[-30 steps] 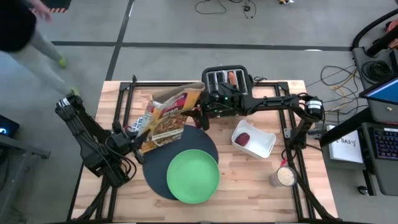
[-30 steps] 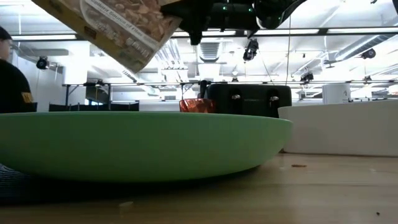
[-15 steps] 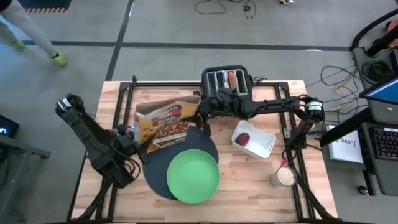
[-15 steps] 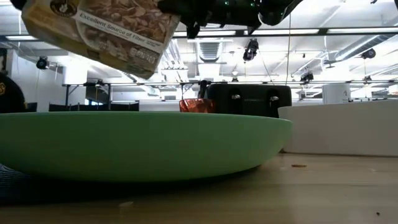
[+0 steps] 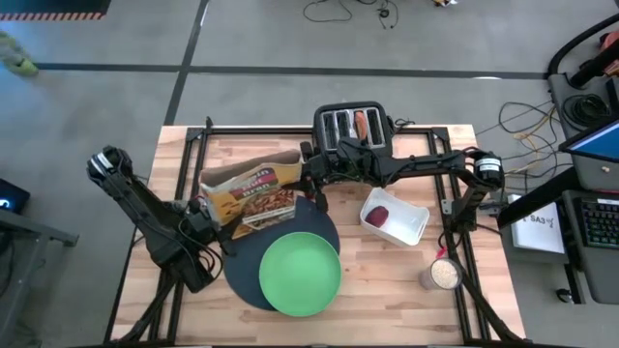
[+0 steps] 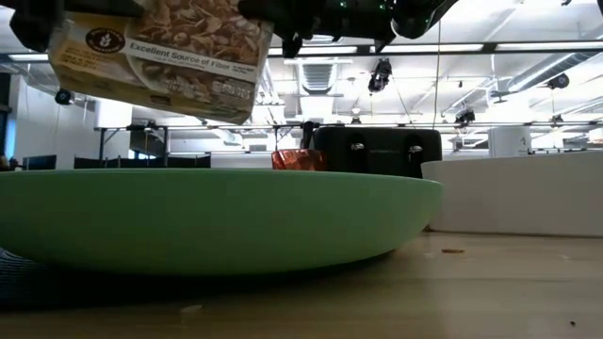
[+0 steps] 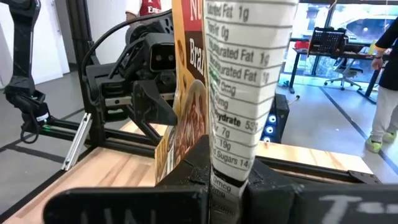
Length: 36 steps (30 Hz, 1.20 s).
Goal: Arrange a breakfast setting
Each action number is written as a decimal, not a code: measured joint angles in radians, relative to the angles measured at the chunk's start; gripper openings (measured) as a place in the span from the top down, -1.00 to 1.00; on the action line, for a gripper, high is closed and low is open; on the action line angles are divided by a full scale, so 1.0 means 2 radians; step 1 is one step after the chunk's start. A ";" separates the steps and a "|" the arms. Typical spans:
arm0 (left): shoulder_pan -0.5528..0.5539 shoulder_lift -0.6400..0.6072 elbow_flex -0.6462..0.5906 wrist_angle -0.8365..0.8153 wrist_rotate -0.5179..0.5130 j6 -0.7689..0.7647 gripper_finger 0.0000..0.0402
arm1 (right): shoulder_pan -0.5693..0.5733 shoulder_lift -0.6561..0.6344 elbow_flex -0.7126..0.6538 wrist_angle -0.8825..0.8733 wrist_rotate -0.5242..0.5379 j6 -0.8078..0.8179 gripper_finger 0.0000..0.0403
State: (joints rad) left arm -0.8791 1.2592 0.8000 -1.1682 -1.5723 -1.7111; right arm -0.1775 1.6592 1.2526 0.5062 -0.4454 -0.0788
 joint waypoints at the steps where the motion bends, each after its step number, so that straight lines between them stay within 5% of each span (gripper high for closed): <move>1: 0.000 0.001 -0.002 0.006 0.000 0.000 0.31 | 0.000 0.000 0.000 0.000 0.000 0.000 0.96; 5: 0.000 0.001 -0.005 0.040 0.016 -0.002 0.31 | 0.002 0.000 0.000 0.001 0.000 0.000 0.96; 14: 0.023 0.003 -0.005 0.066 0.024 0.031 -0.16 | 0.006 0.002 0.000 0.005 0.004 -0.007 0.96; 18: 0.042 0.014 -0.005 0.092 0.024 0.070 -0.18 | 0.009 0.002 0.000 0.008 0.004 -0.012 0.96; 25: 0.051 0.048 -0.005 0.100 0.019 0.078 0.11 | 0.008 0.002 0.000 0.006 0.002 -0.014 0.96; 36: 0.051 0.068 -0.005 0.104 0.008 0.070 0.95 | 0.008 0.002 0.000 0.005 0.006 -0.019 0.96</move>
State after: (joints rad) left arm -0.7773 1.3953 0.7895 -0.9604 -1.5569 -1.5712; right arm -0.1616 1.6634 1.2527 0.5154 -0.4335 -0.1164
